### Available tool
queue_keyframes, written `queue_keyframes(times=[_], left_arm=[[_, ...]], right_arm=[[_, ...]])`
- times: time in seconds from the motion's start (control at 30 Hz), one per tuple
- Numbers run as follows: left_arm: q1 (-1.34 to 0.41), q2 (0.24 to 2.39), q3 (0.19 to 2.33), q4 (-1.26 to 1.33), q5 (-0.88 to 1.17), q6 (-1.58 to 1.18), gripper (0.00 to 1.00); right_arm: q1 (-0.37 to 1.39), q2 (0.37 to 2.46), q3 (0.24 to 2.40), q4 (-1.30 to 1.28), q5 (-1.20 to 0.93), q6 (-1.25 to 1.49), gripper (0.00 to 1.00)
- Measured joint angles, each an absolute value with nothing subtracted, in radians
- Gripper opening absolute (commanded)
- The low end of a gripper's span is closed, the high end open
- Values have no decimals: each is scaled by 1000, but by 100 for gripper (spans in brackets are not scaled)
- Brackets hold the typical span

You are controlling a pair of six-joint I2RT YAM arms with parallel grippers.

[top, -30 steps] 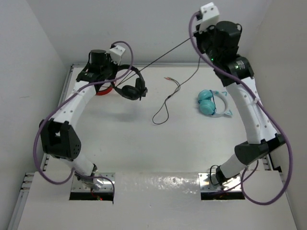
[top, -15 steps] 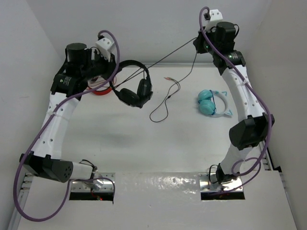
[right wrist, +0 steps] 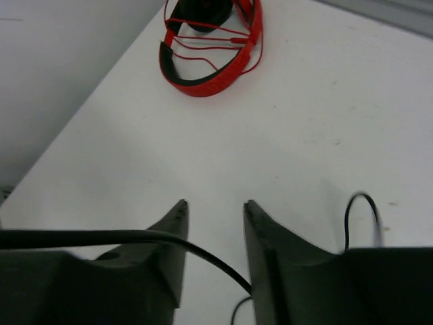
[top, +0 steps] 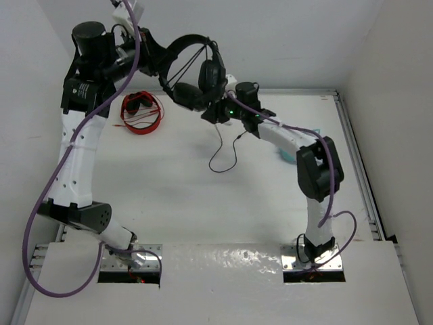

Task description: Wrap the headphones

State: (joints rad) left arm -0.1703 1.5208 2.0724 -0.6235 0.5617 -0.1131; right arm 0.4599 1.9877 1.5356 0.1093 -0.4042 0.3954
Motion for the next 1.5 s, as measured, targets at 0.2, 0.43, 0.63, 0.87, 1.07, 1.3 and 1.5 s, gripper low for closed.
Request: queue_keyframes(times=[0.2,0.43,0.63,0.87,1.07,1.3,1.5], left_arm=[[-170,1605,2199,-595,519,-202,0],[-154,1637,2283,-578,501,-257,0],[-104,1654,2306,-546,500,-293,0],[-83,1672,2320,-542,500,-299,0],[-80,1689,2349,-541,509,-319,0],[-78,1689,2350,-531,513,-337,0],[-78,1690,2351,-523,508,-347,0]], right_arm=[[486,2125,1612,208,-337,467,69],[474,2180,1629,213,-277,452,76],[475,2134,1478,224,-335,376,76],[475,1925,1169,99,-358,183,75],[509,1884,1141,154,-352,120,80],[605,2097,1301,266,-281,102,87],[615,2294,1515,242,-209,122,9]])
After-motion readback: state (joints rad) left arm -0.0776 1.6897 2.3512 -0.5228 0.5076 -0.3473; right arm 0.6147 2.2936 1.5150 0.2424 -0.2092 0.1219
